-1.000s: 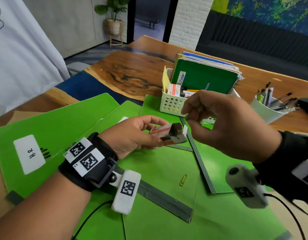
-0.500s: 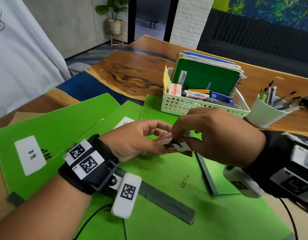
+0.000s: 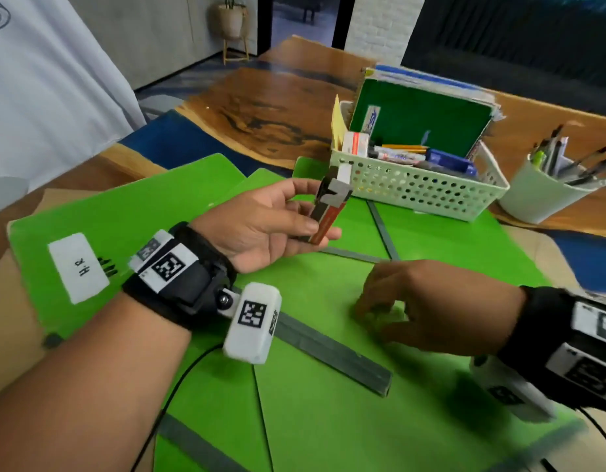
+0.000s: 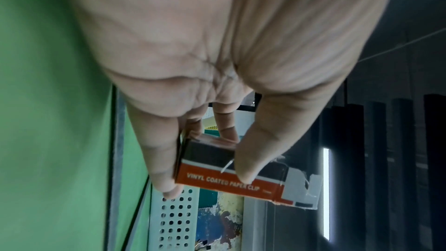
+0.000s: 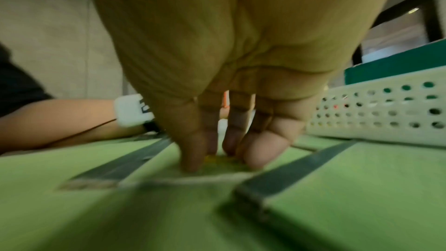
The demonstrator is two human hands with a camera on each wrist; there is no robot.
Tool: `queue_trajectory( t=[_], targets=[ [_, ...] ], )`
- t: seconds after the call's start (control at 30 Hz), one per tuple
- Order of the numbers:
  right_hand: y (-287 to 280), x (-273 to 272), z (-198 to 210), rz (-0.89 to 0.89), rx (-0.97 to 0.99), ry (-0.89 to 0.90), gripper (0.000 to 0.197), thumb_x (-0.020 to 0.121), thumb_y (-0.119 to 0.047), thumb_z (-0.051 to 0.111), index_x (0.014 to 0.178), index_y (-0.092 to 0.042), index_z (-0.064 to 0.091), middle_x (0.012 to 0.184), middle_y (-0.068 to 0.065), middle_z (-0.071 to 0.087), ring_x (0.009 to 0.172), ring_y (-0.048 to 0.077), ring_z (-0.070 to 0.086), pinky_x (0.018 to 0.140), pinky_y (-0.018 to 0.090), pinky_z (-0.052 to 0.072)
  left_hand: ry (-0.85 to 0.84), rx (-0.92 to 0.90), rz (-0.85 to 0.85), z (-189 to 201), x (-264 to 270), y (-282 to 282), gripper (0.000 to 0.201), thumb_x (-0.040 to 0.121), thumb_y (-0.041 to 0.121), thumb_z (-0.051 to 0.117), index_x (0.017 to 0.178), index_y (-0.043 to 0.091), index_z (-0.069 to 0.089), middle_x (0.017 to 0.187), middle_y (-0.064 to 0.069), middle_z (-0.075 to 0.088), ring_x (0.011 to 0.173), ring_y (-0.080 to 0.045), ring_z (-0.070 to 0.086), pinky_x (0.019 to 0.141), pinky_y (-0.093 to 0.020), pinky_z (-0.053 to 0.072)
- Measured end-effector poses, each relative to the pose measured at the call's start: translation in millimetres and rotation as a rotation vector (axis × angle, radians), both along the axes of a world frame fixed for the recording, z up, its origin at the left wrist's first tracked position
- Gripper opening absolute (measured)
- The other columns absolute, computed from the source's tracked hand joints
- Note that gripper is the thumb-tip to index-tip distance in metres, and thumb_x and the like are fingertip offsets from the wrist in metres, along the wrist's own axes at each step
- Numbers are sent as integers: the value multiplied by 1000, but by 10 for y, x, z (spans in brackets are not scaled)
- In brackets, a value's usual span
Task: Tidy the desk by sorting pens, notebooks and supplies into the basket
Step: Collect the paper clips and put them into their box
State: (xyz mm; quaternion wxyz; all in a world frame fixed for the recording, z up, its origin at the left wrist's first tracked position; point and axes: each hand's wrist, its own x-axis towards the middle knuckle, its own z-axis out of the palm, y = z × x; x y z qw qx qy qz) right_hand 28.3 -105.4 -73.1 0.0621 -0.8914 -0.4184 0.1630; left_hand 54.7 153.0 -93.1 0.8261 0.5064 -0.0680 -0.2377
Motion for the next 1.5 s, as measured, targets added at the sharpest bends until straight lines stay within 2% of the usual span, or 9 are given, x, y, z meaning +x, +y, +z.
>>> queue_trajectory(
  t=[0.13,0.4,0.53,0.63,0.83,1.0,1.1,1.3,1.5],
  targets=[
    [93,-107,-66,25,-57,-2,15,91,-21,63,97,-34,67,97,-16,57,81,5,59,74,30,53,13,88,-8,-24,-1,-56,67,81,-19,59,141,5,42,131,-30,46,120,-49,58,98,-51,49],
    [132,121,41,-117,-14,-121,21,90,-18,60,107,-30,60,82,-14,58,73,9,60,67,34,56,18,189,-30,-54,11,-110,60,83,-21,54,137,3,45,123,-27,54,116,-48,61,94,-51,51],
    [64,357,339,-341,472,-328,14,89,-10,63,96,-22,65,84,-5,66,75,17,64,71,30,56,13,239,-48,-66,7,-136,58,80,-23,56,132,2,49,118,-23,57,116,-50,59,89,-49,54],
    [160,286,536,-352,841,-216,6,90,-6,66,93,-11,65,88,3,70,80,21,68,73,25,56,9,258,-76,-94,13,-164,57,76,-23,63,124,5,56,111,-17,58,119,-55,55,89,-50,54],
    [322,148,443,-269,440,-338,9,84,-23,73,89,-29,76,89,-13,67,79,3,61,69,24,52,-17,256,-76,-76,-16,-166,62,70,-15,66,128,4,54,122,-22,55,117,-50,58,92,-50,52],
    [255,71,406,-487,782,-89,19,86,-43,71,100,-32,78,104,-11,67,97,5,63,80,26,53,-28,169,-56,-31,-61,-158,65,75,-15,62,136,-1,45,131,-29,52,120,-51,56,95,-50,49],
    [250,6,371,-503,834,74,47,68,-58,75,107,-32,73,117,-18,67,107,-1,64,88,30,58,-48,114,-43,6,-63,-180,67,75,-15,62,138,1,44,144,-28,42,111,-43,64,95,-50,51],
    [275,66,104,-560,1014,44,32,73,-37,87,87,-21,63,90,4,73,84,26,71,76,58,57,-115,113,-125,-19,-80,-208,68,79,-11,64,139,19,52,142,-31,41,118,-47,58,102,-60,46],
    [321,90,-33,-570,1023,71,22,82,-20,81,97,-30,69,97,-4,69,86,23,68,80,56,56,-98,120,-64,-20,-104,-253,53,85,3,66,135,17,56,137,-33,45,113,-43,59,101,-64,41]
  ],
)
